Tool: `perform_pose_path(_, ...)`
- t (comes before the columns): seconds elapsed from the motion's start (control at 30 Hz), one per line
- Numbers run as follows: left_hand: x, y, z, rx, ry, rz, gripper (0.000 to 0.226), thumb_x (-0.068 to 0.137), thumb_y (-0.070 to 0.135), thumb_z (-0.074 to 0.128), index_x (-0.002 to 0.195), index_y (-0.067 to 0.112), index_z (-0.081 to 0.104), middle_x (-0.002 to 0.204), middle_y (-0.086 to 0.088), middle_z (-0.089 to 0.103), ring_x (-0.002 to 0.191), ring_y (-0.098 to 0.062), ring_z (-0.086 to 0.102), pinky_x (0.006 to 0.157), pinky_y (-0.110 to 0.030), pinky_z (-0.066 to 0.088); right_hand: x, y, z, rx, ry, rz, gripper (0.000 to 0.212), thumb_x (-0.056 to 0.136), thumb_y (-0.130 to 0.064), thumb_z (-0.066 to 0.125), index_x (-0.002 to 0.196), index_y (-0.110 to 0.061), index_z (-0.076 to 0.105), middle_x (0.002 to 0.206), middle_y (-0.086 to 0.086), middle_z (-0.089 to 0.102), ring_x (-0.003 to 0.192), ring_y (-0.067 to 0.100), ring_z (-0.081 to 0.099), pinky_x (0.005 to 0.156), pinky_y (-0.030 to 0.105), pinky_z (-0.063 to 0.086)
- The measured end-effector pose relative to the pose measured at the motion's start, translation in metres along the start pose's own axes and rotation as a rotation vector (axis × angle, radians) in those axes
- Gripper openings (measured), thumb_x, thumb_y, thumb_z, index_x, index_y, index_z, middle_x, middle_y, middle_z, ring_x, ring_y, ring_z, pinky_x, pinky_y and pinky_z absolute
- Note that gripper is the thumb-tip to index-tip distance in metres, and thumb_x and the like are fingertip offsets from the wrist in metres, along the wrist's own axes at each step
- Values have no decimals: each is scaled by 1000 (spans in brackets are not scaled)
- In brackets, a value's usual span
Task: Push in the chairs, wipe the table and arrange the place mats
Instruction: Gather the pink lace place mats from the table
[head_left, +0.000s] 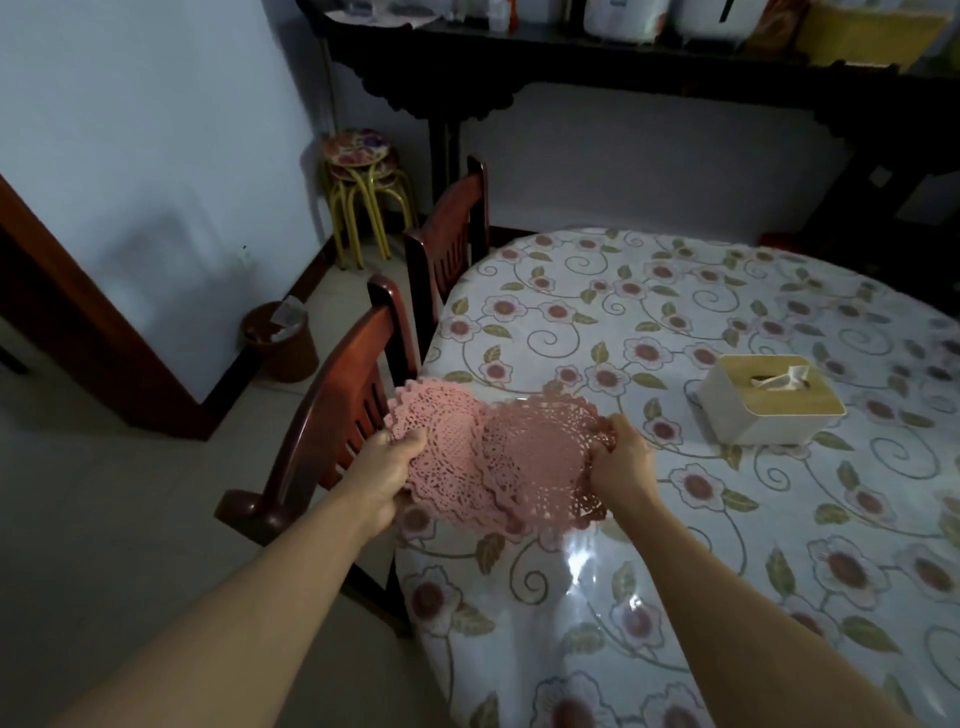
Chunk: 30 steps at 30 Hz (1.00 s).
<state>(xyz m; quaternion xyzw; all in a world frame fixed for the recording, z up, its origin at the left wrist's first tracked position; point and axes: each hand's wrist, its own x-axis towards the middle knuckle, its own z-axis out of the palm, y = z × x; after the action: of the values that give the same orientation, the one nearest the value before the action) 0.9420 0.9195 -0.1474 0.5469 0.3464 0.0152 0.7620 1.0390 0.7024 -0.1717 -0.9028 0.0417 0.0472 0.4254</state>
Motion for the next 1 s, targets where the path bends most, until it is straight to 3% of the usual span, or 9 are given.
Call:
perform_pose_path(0.17, 16, -2, -15, 171, 153, 46, 27, 90, 4, 55, 117, 7, 56, 118, -15, 63, 103, -29, 60, 94, -46, 48, 33, 22, 18, 170, -84, 157, 38, 85, 7, 35, 104, -21, 53, 79, 12, 61, 62, 32, 61, 52, 50, 57)
perform_pose_path(0.37, 26, -4, -26, 292, 213, 88, 38, 89, 1, 54, 127, 7, 51, 118, -9, 61, 106, -24, 58, 90, -34, 46, 54, 35, 56, 219, -51, 238, 43, 81, 10, 34, 109, -16, 54, 80, 8, 61, 70, 30, 59, 63, 45, 54)
perform_pose_path(0.5, 29, -4, -25, 299, 177, 96, 35, 90, 0, 54, 124, 9, 53, 112, -5, 61, 101, -19, 58, 87, -32, 45, 48, 43, 60, 87, -97, 308, 58, 78, 13, 46, 131, -11, 40, 113, 18, 57, 100, 37, 55, 69, 35, 49)
perform_pose_path(0.57, 31, -5, -22, 300, 163, 90, 35, 89, 1, 55, 123, 9, 53, 113, -6, 62, 101, -20, 58, 88, -33, 45, 42, 45, 59, -25, -138, 297, 74, 80, 10, 46, 145, -11, 19, 142, 22, 36, 124, 39, 39, 92, 43, 45)
perform_pose_path(0.63, 31, -5, -17, 296, 153, 73, 35, 88, 1, 57, 122, 7, 53, 117, -10, 62, 105, -24, 59, 93, -37, 46, 35, 40, 56, -130, -163, 197, 77, 85, 1, 50, 149, -11, 9, 153, 18, 17, 138, 39, 17, 109, 51, 26)
perform_pose_path(0.7, 29, -3, -11, 299, 123, 61, 37, 87, -1, 58, 123, 5, 52, 119, -13, 62, 108, -27, 59, 97, -42, 46, 24, 24, 52, -21, -281, 108, 62, 91, -19, 54, 145, -10, 24, 148, 17, 30, 137, 37, 27, 108, 51, 29)
perform_pose_path(0.8, 24, 3, -1, 305, 56, 65, 42, 85, -1, 60, 125, 5, 51, 119, -13, 62, 108, -26, 59, 98, -43, 46, 3, -10, 46, 335, -609, 144, 40, 94, -41, 48, 120, -12, 54, 123, 17, 57, 112, 33, 57, 95, 47, 49)
perform_pose_path(0.83, 22, 7, 0, 289, 39, 68, 42, 85, -2, 61, 125, 5, 51, 119, -13, 63, 107, -26, 60, 96, -42, 47, -2, -20, 45, 365, -640, 145, 38, 91, -42, 53, 115, -14, 58, 116, 15, 61, 104, 30, 60, 91, 46, 52)
perform_pose_path(1.0, 14, 23, -6, 260, -22, 67, 50, 82, -1, 64, 128, 3, 47, 123, -14, 60, 112, -28, 57, 100, -47, 44, -10, -44, 39, 157, -314, 59, 47, 71, -19, 80, 112, -13, 59, 102, 4, 66, 97, 23, 64, 86, 42, 55)
